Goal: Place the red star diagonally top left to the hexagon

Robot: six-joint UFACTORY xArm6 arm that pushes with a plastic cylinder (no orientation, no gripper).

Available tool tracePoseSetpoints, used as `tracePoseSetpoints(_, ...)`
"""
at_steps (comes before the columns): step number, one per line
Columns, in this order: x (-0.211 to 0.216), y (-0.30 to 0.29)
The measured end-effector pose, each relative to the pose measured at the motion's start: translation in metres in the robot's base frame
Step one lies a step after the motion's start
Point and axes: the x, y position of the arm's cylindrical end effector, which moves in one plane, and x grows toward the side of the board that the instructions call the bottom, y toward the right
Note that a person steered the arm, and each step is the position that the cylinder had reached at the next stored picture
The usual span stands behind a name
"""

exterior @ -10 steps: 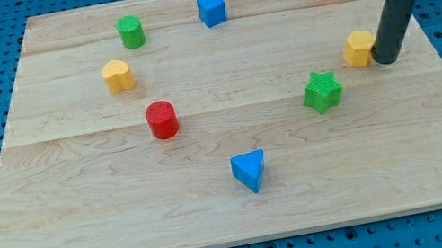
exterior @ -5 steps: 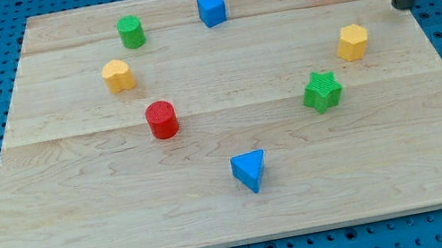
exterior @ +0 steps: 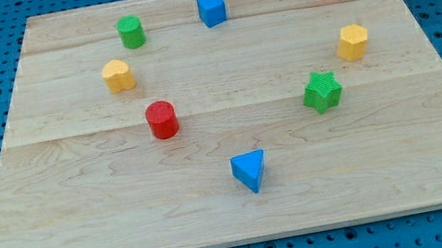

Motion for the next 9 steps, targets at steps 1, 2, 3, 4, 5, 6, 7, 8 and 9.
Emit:
tracePoseSetpoints(1, 0.000, -0.018)
tracePoseSetpoints(2, 0.000, -0.018)
tracePoseSetpoints(3, 0.011, -0.020)
tracePoseSetpoints(4, 0.025, -0.027)
tracePoseSetpoints(5, 0.025, -0.027)
tracePoseSetpoints(6, 0.026, -0.045)
tracePoseSetpoints(7, 0.027, -0.075)
tracePoseSetpoints(8, 0.034, -0.099)
tracePoseSetpoints(9, 0.034, -0.095)
